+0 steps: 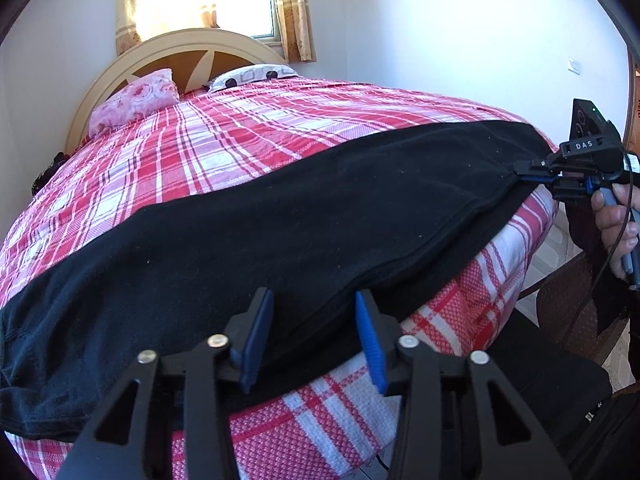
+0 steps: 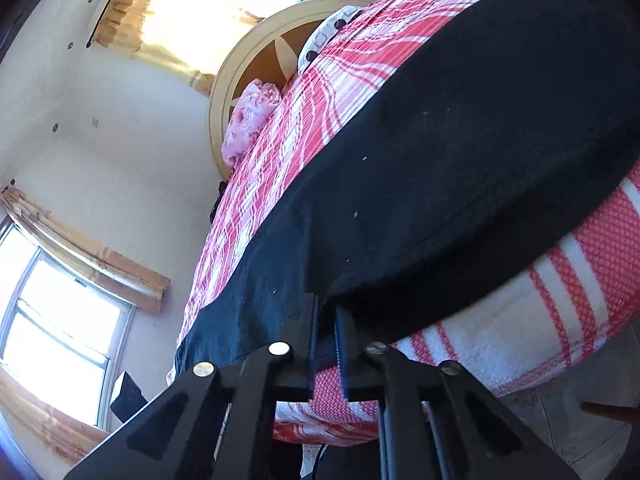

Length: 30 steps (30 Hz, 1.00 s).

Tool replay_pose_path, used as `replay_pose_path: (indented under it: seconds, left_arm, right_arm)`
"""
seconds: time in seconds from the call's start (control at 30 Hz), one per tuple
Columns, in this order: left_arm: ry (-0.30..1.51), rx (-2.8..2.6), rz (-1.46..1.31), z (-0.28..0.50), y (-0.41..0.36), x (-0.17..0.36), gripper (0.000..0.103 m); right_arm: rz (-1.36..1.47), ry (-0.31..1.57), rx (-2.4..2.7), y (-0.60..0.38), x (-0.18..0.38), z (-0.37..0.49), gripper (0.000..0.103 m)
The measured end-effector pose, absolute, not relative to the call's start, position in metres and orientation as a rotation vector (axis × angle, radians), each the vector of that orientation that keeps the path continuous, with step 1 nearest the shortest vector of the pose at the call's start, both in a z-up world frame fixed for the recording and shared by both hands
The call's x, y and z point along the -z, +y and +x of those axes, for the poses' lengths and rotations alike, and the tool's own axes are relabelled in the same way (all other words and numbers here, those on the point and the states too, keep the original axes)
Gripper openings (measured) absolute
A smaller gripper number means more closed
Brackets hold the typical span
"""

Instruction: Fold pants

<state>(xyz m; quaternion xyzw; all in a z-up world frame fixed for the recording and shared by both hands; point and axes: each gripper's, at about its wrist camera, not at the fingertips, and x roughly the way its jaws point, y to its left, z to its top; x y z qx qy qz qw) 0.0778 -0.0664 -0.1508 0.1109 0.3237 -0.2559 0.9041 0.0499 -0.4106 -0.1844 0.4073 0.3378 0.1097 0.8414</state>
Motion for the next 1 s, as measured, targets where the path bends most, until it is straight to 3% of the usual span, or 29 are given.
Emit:
replay_pose_path:
  seconds: [0.1,0.2,0.43,0.77,0.8,0.9,1.0]
  left_arm:
    - [0.661,0.534,0.224,0.078,-0.065,0.150,0.015]
    - [0.665,0.544,0.207,0.079,-0.062,0.148,0.009]
    - [0.668,0.561,0.208,0.070,-0.056,0.143,0.007]
    - [0.690,0.569,0.183,0.069,-0.048,0.146,0.009]
    - [0.684,0.569,0.183,0.067,-0.047,0.143,0.009]
    - [0.656,0.579,0.175,0.062,-0.048,0.132,0.009]
    - [0.644,0.602,0.192,0.064,-0.059,0.125,0.009]
  right_arm:
    - [0.832,0.708,-0.240,-0.406,0.180,0.049,0.003]
    - [0.780,0.683,-0.247,-0.398,0.167,0.046,0.003]
    - [0.756,0.651,-0.250,-0.406,0.146,0.031,0.002]
    - [0.804,0.831,-0.178,-0.414,0.177,0.047,0.006]
    - [0.775,0.831,-0.154,-0.414,0.172,0.045,0.011]
    - [0.700,0.805,-0.093,-0.422,0.153,0.033,0.040]
    - [0.732,0.754,-0.004,-0.451,0.138,0.017,0.045]
